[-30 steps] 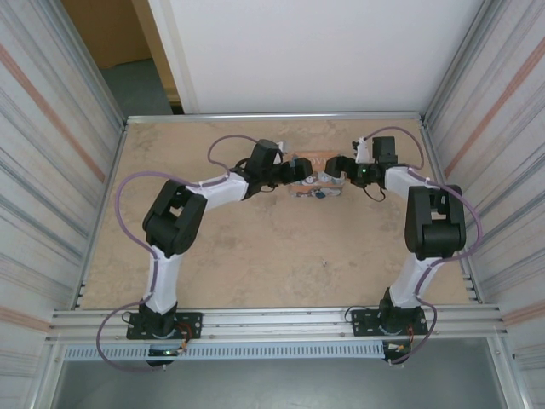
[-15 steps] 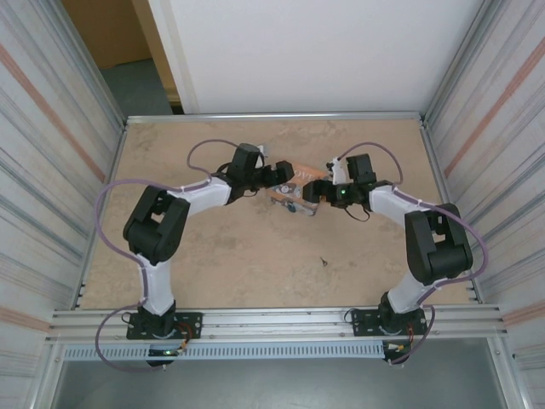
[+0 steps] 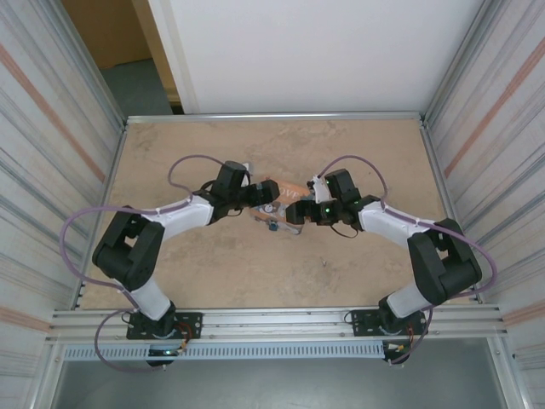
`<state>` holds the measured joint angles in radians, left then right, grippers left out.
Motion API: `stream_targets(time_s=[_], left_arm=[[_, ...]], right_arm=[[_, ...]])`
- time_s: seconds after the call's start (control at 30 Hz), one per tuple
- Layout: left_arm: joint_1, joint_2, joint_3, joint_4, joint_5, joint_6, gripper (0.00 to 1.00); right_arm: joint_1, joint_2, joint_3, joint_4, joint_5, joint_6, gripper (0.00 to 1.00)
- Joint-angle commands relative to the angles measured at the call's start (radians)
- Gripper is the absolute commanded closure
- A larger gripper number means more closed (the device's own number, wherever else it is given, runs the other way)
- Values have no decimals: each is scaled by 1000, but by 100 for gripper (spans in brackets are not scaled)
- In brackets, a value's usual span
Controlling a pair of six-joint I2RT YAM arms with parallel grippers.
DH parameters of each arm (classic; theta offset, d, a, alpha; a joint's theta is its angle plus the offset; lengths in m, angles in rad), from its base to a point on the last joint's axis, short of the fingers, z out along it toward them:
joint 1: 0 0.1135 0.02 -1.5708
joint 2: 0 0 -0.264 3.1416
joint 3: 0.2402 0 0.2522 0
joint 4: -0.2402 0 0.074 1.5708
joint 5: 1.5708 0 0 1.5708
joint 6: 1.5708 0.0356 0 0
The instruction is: Unlock a padlock with a key
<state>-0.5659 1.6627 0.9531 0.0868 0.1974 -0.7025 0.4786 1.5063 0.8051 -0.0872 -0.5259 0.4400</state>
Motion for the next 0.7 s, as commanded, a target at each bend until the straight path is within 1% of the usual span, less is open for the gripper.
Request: stream_targets(time_s=[0.0, 0.17, 0.37, 0.5, 0.67], left_arm=[[-20, -56, -2, 6, 38, 17, 1], [6, -89, -4, -23, 25, 27, 1], [30, -178, -16, -84, -7, 70, 1], [34, -267, -48, -130, -33, 104, 1], [34, -407, -121, -181, -40, 119, 1]], right_arm=[[18, -32, 6, 14, 1, 16, 3], [7, -57, 28, -69, 80, -1, 1], [-43, -138, 19, -165, 147, -18, 1], [-81, -212, 3, -231, 158, -27, 1], [-90, -299, -7, -350, 199, -46, 1]])
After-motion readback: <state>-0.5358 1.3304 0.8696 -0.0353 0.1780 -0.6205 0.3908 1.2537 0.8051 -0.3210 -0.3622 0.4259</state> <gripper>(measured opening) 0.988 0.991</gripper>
